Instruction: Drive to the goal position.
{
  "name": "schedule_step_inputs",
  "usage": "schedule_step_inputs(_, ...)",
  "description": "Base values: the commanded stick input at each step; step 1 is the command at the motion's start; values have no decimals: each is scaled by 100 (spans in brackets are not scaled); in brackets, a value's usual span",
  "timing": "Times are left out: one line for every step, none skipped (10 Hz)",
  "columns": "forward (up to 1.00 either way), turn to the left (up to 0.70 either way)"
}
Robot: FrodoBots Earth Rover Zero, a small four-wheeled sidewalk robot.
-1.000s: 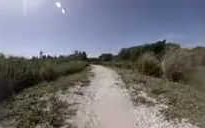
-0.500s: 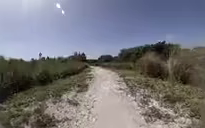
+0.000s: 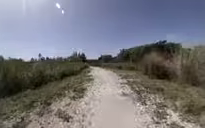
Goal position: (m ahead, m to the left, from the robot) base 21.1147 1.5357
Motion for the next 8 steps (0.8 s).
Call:
schedule_step_inputs(70, 0)
schedule_step_inputs(70, 0)
schedule_step_inputs(70, 0)
schedule_step_inputs(70, 0)
schedule_step_inputs(70, 0)
schedule_step_inputs(70, 0)
schedule_step_inputs(70, 0)
schedule_step_inputs(70, 0)
